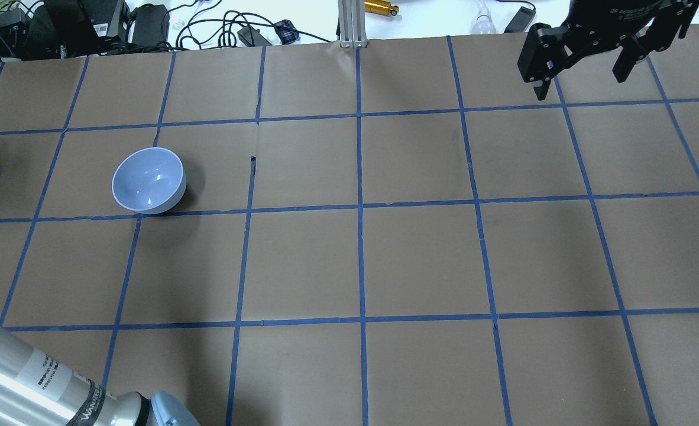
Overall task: Stack green bowl on blue bowl
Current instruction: 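Lower the left gripper down over the pale green bowl, then close the left gripper on the rim of the pale green bowl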
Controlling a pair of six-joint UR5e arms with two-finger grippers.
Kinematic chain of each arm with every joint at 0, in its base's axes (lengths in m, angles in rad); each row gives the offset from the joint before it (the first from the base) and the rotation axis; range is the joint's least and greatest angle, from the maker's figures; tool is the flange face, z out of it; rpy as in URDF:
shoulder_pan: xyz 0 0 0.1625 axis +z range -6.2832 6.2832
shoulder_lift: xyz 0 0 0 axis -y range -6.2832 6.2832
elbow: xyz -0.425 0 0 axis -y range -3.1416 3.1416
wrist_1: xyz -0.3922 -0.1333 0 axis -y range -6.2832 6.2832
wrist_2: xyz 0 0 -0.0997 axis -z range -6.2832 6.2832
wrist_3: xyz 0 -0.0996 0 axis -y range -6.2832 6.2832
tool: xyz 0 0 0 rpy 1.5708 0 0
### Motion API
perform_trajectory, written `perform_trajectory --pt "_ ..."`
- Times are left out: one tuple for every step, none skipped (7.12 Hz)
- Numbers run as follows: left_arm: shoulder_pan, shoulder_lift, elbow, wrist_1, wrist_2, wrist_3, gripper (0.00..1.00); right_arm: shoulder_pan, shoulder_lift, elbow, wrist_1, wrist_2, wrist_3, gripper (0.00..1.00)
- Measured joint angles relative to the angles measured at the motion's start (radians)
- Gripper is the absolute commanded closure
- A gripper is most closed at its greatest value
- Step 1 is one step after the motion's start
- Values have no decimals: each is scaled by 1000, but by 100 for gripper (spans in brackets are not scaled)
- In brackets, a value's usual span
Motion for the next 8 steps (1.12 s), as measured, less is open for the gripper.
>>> perform_trajectory --pt "1 -21 17 12 -10 42 2 0 0 0 0 0 0 0" --pt "4 -39 34 16 -23 92 2 0 0 0 0 0 0 0" --pt "13 -53 42 18 -29 152 2 0 0 0 0 0 0 0" --pt "25 -62 44 18 -31 215 2 0 0 0 0 0 0 0" --pt "31 -69 47 18 -32 259 2 0 0 0 0 0 0 0" --pt "33 -75 47 18 -32 290 2 0 0 0 0 0 0 0" --pt "35 -82 48 18 -32 320 2 0 0 0 0 0 0 0" --pt "35 -90 49 18 -31 335 2 0 0 0 0 0 0 0"
